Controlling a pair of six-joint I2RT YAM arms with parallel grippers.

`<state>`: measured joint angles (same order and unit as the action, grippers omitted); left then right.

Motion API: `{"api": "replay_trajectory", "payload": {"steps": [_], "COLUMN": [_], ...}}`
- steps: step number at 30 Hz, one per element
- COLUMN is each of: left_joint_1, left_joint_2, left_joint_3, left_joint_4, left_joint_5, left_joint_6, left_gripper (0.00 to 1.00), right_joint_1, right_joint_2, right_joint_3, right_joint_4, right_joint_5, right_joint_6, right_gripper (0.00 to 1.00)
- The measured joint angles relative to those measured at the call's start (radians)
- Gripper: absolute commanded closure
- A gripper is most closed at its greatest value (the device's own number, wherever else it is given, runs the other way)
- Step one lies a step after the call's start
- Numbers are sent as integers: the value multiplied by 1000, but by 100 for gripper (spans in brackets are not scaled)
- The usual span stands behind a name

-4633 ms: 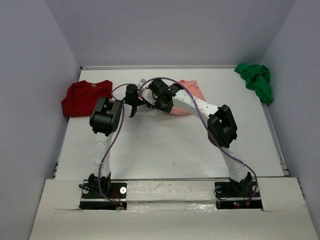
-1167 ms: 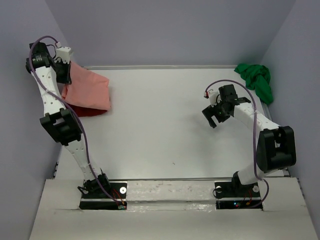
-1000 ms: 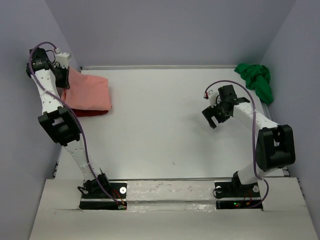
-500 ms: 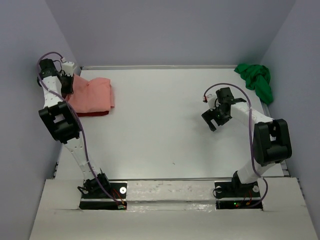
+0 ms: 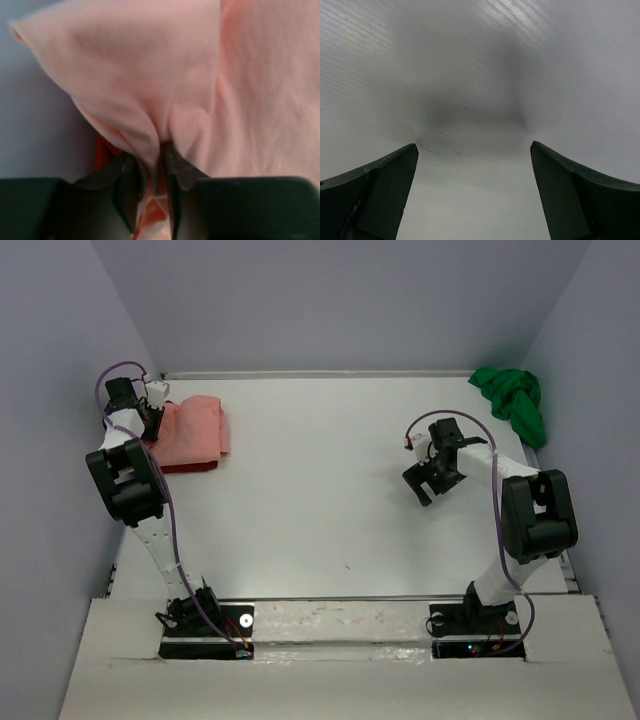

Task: Fold and stack the t-shirts
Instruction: Neatly place the folded tshirt to the corner

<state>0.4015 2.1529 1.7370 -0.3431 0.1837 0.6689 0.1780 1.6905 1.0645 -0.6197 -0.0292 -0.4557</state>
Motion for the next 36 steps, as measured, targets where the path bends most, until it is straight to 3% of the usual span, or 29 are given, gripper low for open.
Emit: {"api": "replay_trajectory", "payload": {"steps": [1,2,9,17,20,21,22,23,25,31,36], "left_joint_1": [-3,-4,-15,-16,-18,-20,-20,-20,-20,-21,-22], "left_joint_2": [-10,-24,-156,-310,-408,-455,-483,-520,-575,-523,-375], "left_joint_3": [-26,-52,-80,205,238,225,205,167,72,-174,-251], "left_joint_4": [16,40,92,16,-6,-11,-7,-3,8,31,69], "left_joint_5": [-14,-32,-128,-168,-148,-126,-108,-82,-37,72,124], "left_joint_6": [6,8,14,16,13,9,12,2,-13,-69,-95], "left_gripper": [59,49,34,26,40,55,64,84,97,100,100], "right_joint_1": [0,0,0,0,0,0,0,0,0,0,0], "right_joint_2": [5,7,7,4,0,-1,-2,-2,-2,-2,9], "right_joint_3": [0,0,0,0,0,0,0,0,0,0,0], "right_joint_4": [0,0,0,0,0,-1,0,0,0,0,-2], "right_joint_5": [1,4,4,3,3,3,3,3,3,1,-39], "right_joint_6": [0,0,0,0,0,0,0,0,0,0,6], "right_gripper": [0,0,0,0,0,0,0,0,0,0,0]}}
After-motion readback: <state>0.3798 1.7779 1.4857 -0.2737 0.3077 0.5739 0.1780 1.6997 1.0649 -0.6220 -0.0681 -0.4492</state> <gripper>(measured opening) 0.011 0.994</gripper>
